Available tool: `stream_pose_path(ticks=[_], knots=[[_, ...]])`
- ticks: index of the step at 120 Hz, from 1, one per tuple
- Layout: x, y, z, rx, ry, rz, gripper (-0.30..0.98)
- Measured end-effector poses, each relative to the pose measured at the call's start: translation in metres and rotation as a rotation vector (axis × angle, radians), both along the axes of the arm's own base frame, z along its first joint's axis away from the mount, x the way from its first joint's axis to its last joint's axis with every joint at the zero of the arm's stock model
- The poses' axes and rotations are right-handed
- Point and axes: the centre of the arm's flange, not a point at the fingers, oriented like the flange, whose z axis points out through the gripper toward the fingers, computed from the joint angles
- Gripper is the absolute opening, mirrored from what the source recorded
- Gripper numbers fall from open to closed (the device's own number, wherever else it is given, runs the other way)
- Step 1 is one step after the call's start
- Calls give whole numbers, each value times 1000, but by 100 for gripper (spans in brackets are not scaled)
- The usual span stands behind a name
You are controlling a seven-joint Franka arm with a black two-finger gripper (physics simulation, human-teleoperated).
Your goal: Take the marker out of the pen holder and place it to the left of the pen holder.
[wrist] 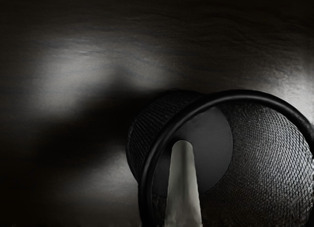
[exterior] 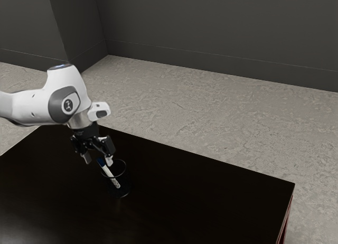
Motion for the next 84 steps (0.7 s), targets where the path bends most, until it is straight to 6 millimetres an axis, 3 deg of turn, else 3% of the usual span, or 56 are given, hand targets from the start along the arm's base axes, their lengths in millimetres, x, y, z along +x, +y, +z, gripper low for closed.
stream_pose_path(ticks=[17, 47, 84], knots=[[-1, -2, 0, -2, -4, -22, 62], [-4, 2, 14, -12, -27, -42, 17], [-4, -11, 20, -15, -34, -91, -3]])
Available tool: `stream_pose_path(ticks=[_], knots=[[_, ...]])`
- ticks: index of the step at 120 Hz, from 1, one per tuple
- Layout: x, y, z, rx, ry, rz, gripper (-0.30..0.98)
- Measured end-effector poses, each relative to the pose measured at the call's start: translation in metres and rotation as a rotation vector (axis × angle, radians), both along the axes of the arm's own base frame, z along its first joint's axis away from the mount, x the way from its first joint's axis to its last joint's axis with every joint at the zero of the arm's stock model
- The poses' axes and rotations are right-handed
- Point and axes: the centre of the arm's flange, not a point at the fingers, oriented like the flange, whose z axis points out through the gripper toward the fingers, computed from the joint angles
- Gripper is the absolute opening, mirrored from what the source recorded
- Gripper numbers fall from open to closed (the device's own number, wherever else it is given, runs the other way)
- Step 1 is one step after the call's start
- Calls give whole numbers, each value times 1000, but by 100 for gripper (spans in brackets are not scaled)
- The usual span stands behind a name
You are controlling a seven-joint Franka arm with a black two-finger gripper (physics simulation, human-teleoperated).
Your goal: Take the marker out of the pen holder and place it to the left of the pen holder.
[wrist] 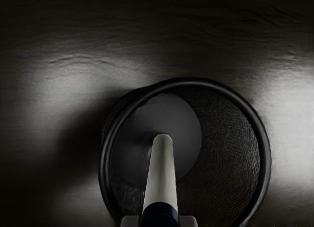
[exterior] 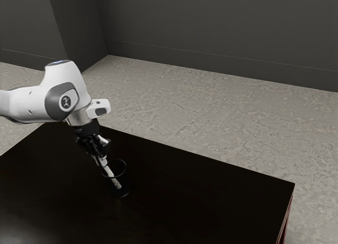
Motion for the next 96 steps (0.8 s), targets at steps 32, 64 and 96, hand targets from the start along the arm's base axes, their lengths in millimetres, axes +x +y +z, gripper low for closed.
stream_pose_path(ticks=[32, 64, 96], knots=[[-1, 6, 82, 17, -138, -28, -9], [-5, 113, 81, 91, -65, 136, -10], [-25, 111, 13, -4, 217, 142, -10]])
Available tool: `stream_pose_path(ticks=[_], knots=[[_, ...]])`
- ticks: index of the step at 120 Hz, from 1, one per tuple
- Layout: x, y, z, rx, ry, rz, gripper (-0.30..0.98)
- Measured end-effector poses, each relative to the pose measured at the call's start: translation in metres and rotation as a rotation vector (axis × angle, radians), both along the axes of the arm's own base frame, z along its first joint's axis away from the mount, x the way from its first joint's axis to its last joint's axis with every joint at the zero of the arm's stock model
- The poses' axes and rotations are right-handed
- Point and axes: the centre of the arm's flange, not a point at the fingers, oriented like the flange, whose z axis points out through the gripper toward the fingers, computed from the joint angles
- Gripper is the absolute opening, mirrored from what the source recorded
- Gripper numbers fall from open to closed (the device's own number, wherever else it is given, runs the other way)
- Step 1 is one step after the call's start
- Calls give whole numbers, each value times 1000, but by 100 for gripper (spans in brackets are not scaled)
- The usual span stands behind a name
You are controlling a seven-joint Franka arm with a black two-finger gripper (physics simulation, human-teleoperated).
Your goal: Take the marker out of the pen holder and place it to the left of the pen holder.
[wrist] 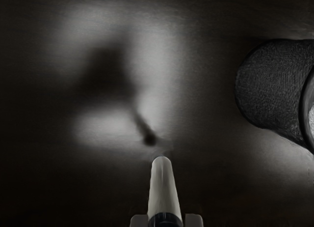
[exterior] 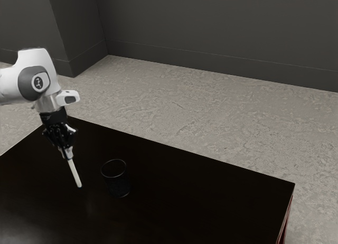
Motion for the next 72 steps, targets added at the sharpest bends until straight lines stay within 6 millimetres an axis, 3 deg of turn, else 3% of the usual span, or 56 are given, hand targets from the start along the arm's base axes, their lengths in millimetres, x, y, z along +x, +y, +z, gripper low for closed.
stream_pose_path(ticks=[19, 43, 72], knots=[[-24, 34, -34, -100, 285, 91, -10], [-22, 5, -52, -164, 551, 54, -9], [-19, -9, -35, -184, 629, 49, 39]])
